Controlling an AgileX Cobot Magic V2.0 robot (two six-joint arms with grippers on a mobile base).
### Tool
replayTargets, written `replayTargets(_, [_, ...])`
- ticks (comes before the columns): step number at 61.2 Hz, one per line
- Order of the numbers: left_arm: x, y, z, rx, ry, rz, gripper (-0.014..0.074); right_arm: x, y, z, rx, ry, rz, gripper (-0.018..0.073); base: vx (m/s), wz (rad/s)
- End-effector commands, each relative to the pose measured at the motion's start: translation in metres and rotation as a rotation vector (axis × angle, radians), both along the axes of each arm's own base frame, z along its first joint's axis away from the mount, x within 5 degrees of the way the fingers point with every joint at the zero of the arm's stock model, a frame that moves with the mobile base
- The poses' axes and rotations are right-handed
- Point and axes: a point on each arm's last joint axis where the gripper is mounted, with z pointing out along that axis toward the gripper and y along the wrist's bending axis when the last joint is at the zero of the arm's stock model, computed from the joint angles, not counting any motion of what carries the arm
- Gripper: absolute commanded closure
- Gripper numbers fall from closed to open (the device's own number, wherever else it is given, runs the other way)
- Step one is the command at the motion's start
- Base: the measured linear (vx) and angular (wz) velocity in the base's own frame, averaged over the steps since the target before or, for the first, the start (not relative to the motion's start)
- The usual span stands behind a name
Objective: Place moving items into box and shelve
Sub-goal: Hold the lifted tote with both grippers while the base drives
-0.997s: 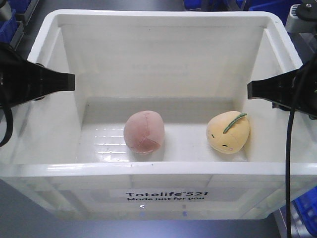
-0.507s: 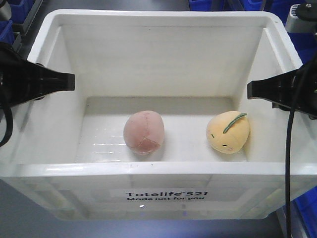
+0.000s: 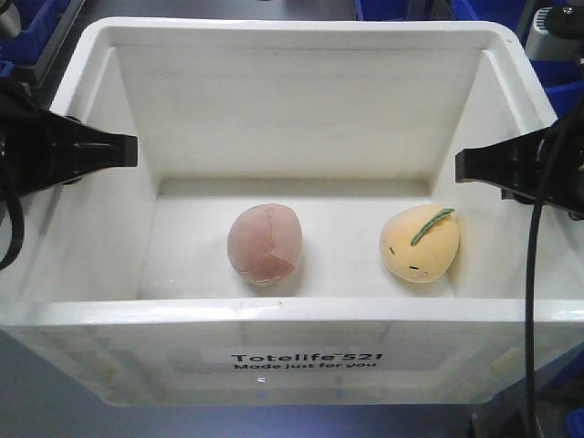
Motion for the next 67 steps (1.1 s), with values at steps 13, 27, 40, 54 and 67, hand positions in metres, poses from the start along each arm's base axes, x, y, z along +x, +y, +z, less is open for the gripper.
replayTargets(13, [-0.0022, 0.0010, 0.0294, -0.057, -0.183, -0.057, 0.0446, 0.0022, -0.0067, 0.0224, -0.002, -0.152, 0.006, 0.0407, 0.39, -0.03])
replayTargets(27, [-0.0022, 0.0010, 0.0294, -0.057, -0.183, -0.057, 0.0446, 0.0022, -0.0067, 0.0224, -0.002, -0.152, 0.006, 0.0407, 0.39, -0.03])
replayTargets(40, [-0.0022, 0.0010, 0.0294, -0.057, -0.183, -0.057, 0.0446, 0.0022, -0.0067, 0.0224, -0.002, -0.152, 0.006, 0.0407, 0.37, 0.00])
replayTargets(54, [-0.0022, 0.0010, 0.0294, -0.057, -0.183, -0.057, 0.0446, 0.0022, -0.0067, 0.0224, -0.002, -0.152, 0.006, 0.0407, 0.35, 0.06])
replayTargets(67, [-0.0022, 0.0010, 0.0294, -0.057, -0.183, -0.057, 0.0446, 0.0022, -0.0067, 0.0224, -0.002, -0.152, 0.006, 0.0407, 0.33, 0.14])
